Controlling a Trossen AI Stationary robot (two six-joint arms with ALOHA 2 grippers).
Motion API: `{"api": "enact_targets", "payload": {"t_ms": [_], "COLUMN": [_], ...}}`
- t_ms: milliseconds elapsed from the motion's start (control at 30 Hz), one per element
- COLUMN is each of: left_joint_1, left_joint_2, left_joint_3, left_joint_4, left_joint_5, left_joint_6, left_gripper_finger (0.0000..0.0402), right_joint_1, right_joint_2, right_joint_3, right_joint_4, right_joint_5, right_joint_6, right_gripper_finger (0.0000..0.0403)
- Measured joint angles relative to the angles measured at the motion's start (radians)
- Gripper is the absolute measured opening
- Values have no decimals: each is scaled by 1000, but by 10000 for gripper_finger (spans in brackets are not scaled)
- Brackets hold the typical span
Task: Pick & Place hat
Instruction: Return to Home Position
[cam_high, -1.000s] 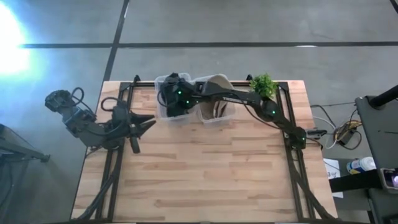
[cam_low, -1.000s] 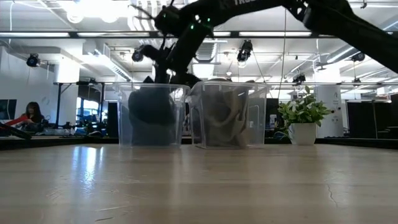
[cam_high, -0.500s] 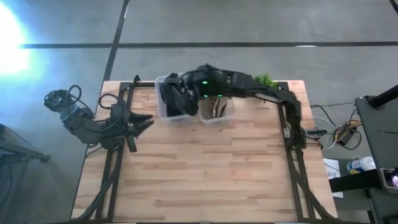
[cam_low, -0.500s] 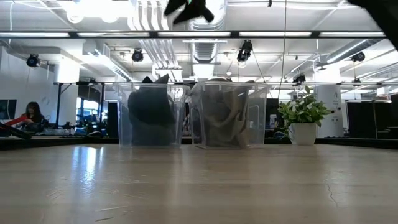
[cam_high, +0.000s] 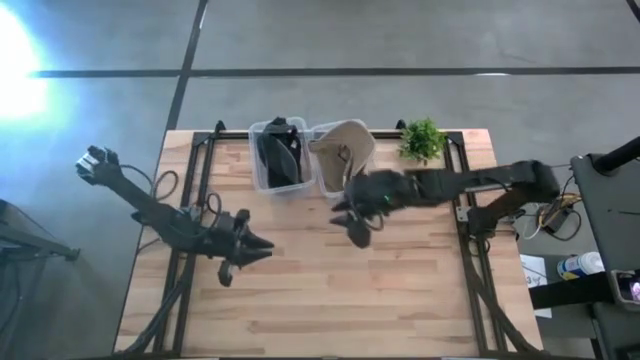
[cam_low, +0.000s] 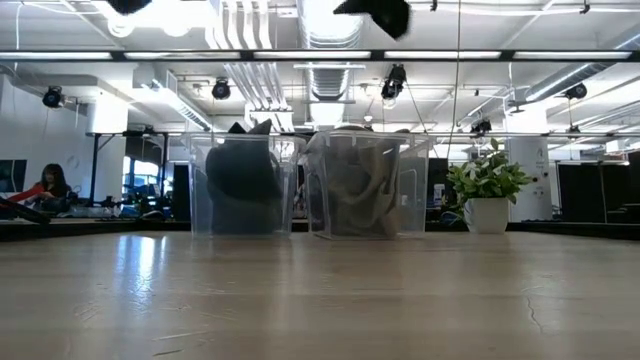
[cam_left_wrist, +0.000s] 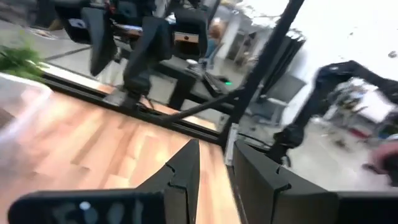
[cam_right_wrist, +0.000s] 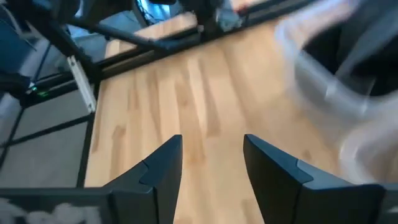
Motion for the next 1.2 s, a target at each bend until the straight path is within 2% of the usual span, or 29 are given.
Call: {"api": "enact_targets", "payload": {"t_ms": [133, 267, 400, 500, 600, 700, 900, 1067, 1200], "left_joint_1": [22, 83, 196, 299, 385, 437, 459, 459, 459], "left_joint_2": [-13, -98, -234, -334, -420, -488, -573, -601, -616], "left_joint_3": [-151, -209, -208, -199, -198, -199, -200, -216, -279], "left_joint_4": [169, 154, 28, -104, -240, -343, -391, -401, -388], "left_joint_5": [15, 22, 166, 287, 347, 354, 354, 312, 261], "left_joint_6": [-30, -41, -24, -17, -18, -15, 53, 131, 102], "left_gripper_finger": [92, 92, 92, 92, 92, 92, 92, 92, 92], "right_joint_1": [34, 27, 16, 17, 17, 16, 17, 17, 17], "right_joint_2": [-155, -301, -449, -550, -625, -695, -781, -800, -788], "right_joint_3": [-233, -394, -505, -576, -647, -699, -790, -840, -862], "right_joint_4": [105, 95, 93, 192, 259, 263, 262, 261, 261], "right_joint_5": [90, 234, 309, 302, 288, 295, 295, 294, 294], "right_joint_6": [60, 153, 243, 151, 89, 40, 31, 31, 31], "right_gripper_finger": [161, 160, 159, 162, 165, 167, 167, 162, 159]}}
